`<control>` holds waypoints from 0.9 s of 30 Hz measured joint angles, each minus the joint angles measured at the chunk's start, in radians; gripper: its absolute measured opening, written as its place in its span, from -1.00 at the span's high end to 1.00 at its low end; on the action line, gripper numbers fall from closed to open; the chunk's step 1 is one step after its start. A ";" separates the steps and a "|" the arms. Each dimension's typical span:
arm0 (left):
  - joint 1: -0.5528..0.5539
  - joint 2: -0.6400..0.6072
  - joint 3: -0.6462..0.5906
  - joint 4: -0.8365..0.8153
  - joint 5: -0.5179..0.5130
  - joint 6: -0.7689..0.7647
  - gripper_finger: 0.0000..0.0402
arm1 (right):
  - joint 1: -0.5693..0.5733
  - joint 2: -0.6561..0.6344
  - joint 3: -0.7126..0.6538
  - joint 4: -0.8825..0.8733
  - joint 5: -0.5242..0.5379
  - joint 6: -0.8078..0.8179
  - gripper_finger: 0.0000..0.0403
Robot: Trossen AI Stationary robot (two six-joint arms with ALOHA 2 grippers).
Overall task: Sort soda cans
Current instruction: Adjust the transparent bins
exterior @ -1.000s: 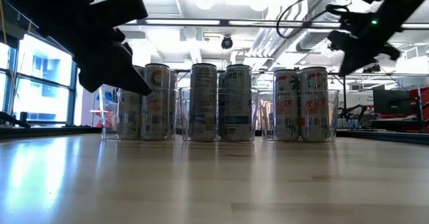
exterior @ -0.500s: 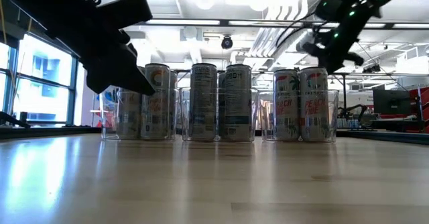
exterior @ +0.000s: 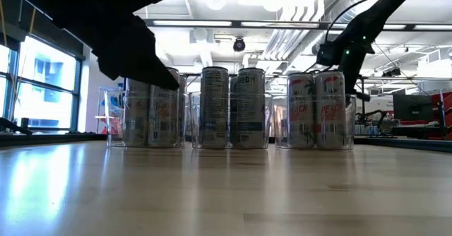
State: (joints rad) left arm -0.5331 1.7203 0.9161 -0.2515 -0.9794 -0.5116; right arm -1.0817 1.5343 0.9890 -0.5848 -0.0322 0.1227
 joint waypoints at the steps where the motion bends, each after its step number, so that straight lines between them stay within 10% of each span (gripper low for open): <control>1: 0.000 0.000 0.000 0.009 0.000 0.008 1.00 | 0.006 0.007 0.000 0.003 -0.022 0.000 1.00; 18: 0.002 0.000 0.000 0.035 0.000 0.027 1.00 | 0.116 0.107 -0.004 0.231 -0.082 0.011 1.00; 27: -0.044 -0.146 0.000 -0.009 0.000 0.015 1.00 | 0.107 -0.157 -0.004 0.073 0.111 -0.090 1.00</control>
State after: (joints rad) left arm -0.5769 1.5739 0.9161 -0.2610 -0.9790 -0.4969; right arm -0.9747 1.3768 0.9848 -0.5113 0.0791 0.0325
